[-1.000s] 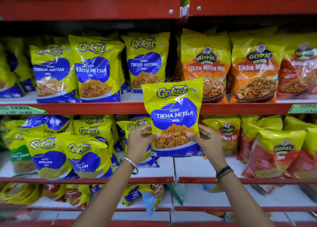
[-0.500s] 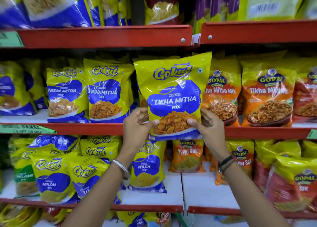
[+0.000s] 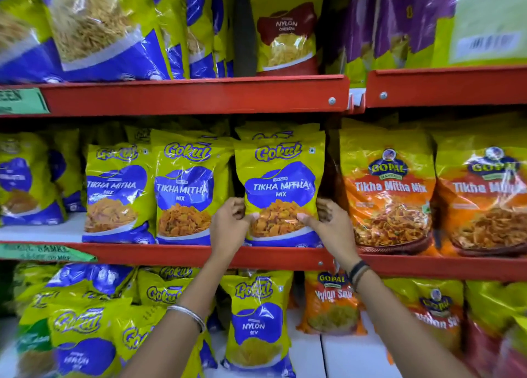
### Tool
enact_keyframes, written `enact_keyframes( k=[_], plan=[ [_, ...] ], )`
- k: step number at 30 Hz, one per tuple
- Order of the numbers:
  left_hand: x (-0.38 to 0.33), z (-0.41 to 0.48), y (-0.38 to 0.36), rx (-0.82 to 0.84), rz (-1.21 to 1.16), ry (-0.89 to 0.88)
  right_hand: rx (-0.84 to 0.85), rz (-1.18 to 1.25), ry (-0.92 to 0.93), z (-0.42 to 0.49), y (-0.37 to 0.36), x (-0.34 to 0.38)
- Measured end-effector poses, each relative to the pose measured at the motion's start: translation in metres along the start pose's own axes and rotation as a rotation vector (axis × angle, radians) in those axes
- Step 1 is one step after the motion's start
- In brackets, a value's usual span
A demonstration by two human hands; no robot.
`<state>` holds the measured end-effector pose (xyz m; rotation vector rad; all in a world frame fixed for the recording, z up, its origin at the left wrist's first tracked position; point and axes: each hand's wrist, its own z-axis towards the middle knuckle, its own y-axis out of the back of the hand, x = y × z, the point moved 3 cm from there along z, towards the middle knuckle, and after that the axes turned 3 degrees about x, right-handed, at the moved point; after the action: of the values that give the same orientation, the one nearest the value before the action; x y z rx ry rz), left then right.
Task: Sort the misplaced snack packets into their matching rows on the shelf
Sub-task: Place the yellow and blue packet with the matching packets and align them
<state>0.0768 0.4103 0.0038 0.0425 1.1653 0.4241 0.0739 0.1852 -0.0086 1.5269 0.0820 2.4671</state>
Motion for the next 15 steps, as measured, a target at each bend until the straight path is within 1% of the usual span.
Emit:
enact_keyframes(
  k=[2,6,8,10,13,15],
  plan=[
    [0.000,0.011,0.004,0.009,0.007,-0.015,-0.058,-0.055,0.007,0.008,0.003,0.004],
    [-0.027,0.045,0.008,-0.082,-0.171,-0.046,-0.267,-0.066,0.063,0.041,0.011,0.031],
    [-0.041,0.063,0.004,-0.134,-0.190,-0.051,-0.286,-0.106,0.094,0.064,0.008,0.048],
    [-0.051,0.079,-0.003,-0.176,-0.212,-0.041,-0.296,-0.140,0.079,0.086,0.004,0.061],
    [-0.055,0.098,-0.007,-0.266,-0.179,0.034,-0.356,-0.163,0.068,0.114,0.006,0.073],
    [-0.055,0.105,-0.007,-0.327,-0.208,0.059,-0.400,-0.142,0.036,0.123,0.013,0.074]
  ],
)
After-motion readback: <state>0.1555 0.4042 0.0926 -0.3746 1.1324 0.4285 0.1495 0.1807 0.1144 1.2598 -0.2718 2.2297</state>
